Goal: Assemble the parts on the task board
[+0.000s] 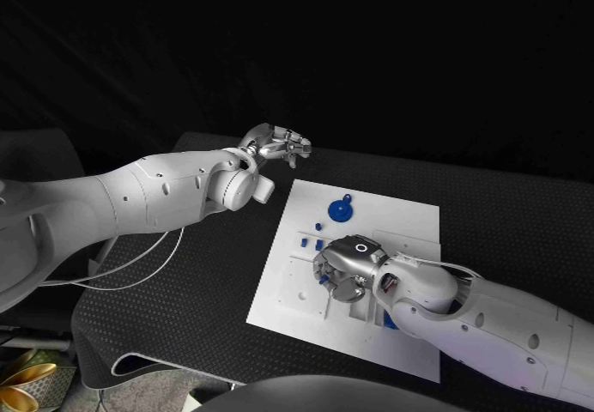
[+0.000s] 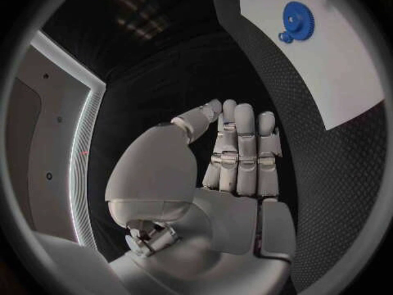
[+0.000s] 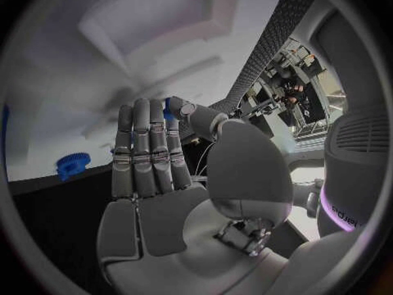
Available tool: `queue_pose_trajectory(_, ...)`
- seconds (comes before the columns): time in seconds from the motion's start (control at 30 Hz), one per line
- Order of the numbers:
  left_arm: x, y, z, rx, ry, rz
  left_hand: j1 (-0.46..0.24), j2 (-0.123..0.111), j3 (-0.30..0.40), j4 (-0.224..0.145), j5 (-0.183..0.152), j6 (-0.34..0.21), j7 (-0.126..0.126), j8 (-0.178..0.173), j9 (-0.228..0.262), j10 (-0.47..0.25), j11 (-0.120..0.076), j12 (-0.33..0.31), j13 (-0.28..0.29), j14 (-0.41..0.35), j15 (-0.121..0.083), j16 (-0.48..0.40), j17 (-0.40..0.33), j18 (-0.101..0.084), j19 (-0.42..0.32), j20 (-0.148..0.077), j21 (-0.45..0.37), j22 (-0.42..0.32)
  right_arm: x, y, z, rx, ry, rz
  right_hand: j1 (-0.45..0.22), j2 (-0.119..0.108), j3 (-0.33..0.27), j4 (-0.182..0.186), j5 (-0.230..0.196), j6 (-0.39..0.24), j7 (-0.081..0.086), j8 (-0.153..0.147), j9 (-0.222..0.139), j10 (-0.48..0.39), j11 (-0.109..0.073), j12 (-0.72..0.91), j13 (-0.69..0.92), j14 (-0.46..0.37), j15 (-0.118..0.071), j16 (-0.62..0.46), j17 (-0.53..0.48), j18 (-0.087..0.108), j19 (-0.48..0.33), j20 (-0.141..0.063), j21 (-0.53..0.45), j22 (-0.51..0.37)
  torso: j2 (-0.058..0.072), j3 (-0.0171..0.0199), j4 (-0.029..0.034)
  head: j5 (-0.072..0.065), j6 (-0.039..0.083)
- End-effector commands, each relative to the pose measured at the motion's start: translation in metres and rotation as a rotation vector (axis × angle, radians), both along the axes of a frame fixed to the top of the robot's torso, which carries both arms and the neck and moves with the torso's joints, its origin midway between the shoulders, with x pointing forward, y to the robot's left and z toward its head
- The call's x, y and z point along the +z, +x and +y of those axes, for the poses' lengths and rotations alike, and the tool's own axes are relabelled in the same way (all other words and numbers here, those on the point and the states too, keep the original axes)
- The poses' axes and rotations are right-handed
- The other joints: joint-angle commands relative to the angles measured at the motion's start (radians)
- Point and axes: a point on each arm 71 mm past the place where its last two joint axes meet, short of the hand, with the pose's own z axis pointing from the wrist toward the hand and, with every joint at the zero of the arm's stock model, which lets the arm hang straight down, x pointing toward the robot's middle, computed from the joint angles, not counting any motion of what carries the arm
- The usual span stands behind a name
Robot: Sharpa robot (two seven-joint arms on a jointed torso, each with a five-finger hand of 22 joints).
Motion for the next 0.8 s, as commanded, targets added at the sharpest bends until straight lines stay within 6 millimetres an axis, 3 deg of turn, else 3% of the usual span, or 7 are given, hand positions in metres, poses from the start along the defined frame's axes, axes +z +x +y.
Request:
queue_pose_trajectory(0.03, 0.0015, 0.0000, -0.0027, -0.012, -0.011, -0.005, 0.000, -0.010, 0.001, -0.004, -0.003, -0.007, 0.003, -0.005, 0.000, -0.005, -0.002, 0.001, 0.002, 0.002, 0.002, -0.004, 0.002, 0.000, 0.004, -0.048, -0.002, 0.018, -0.0072, -0.0054, 0.0023, 0.023, -0.037, 0.019, 0.000, 0.011, -0.001, -0.006, 0.001, 0.002, 0.001, 0.002, 0.002, 0.005, -0.001, -0.003, -0.001, 0.005, 0.000, -0.005, 0.001, -0.007, 0.004, -0.001, 0.005, 0.001, 0.000, -0.0004, 0.0007, -0.002, -0.001)
queue_pose_trajectory(0.8, 0.0023, -0.0003, -0.0031, -0.019, -0.012, 0.002, -0.001, -0.011, 0.001, -0.003, -0.004, -0.008, 0.003, -0.006, 0.001, -0.007, -0.002, 0.001, 0.002, 0.001, 0.002, -0.005, 0.002, 0.000, 0.004, -0.047, -0.002, 0.018, -0.0107, -0.0039, 0.0015, -0.002, -0.077, 0.036, -0.007, 0.014, 0.000, -0.007, 0.001, -0.006, 0.004, -0.005, 0.003, -0.001, 0.002, -0.011, 0.001, 0.001, 0.002, -0.012, 0.003, -0.008, -0.002, 0.002, 0.002, 0.000, -0.001, -0.0013, -0.0004, -0.002, -0.001)
